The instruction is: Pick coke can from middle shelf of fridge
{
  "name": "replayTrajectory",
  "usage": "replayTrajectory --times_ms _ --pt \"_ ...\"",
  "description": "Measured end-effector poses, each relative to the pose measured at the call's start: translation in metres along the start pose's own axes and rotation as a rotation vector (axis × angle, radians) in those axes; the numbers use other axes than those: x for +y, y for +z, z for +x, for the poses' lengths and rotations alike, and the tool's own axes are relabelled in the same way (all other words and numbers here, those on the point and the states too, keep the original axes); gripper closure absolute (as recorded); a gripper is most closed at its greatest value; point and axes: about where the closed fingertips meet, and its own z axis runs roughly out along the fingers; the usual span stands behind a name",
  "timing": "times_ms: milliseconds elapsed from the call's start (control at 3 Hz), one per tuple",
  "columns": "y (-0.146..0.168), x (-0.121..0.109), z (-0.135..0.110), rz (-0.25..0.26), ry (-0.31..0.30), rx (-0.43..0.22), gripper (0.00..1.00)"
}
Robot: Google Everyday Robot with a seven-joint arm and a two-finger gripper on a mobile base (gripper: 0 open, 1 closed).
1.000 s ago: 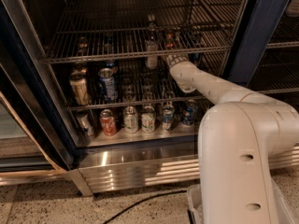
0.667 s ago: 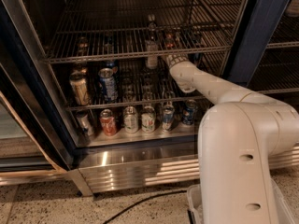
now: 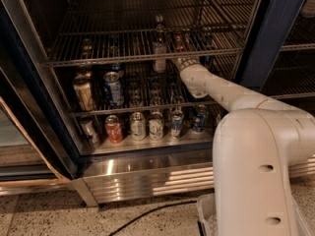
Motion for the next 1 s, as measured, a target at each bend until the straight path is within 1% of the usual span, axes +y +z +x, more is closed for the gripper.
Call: replayTrajectory --times_ms 667,1000 --pt "-0.017 -0.007 -0.021 -0.018 0.072 -0.036 1.0" --pt "-0.029 -0.007 -0.029 -0.042 0.097 -0.045 1.0"
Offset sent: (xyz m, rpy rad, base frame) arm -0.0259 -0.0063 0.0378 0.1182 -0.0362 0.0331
